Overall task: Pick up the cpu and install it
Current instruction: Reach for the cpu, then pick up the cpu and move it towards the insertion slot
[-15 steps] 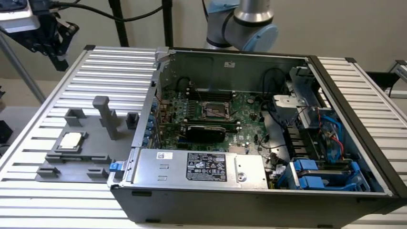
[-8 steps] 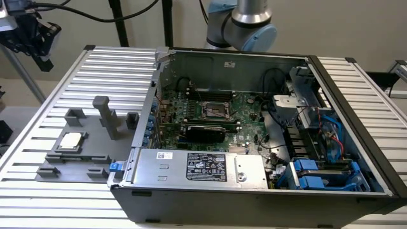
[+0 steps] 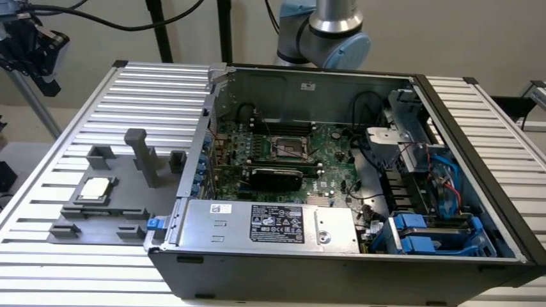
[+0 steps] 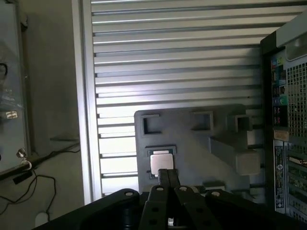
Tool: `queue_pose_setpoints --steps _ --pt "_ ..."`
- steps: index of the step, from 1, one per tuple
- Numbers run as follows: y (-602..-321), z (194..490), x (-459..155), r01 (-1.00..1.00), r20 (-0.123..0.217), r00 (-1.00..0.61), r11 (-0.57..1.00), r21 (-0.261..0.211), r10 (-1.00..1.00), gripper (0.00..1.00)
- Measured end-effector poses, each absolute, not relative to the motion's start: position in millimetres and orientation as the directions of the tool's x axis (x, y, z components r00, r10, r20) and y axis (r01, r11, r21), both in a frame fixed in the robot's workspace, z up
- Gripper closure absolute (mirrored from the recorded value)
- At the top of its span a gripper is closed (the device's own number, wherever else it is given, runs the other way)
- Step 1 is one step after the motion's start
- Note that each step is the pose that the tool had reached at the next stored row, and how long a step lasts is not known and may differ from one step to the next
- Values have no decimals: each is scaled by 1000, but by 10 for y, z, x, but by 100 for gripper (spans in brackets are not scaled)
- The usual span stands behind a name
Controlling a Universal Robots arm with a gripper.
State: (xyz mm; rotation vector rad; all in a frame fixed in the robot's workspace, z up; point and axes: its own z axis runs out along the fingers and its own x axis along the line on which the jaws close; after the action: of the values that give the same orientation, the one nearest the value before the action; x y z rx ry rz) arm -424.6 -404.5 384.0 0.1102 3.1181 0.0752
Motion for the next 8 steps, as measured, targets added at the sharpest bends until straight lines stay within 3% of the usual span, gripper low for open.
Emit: queue_pose_setpoints --steps 8 --pt "-4045 3839 -4246 70 -19 -997 996 49 71 89"
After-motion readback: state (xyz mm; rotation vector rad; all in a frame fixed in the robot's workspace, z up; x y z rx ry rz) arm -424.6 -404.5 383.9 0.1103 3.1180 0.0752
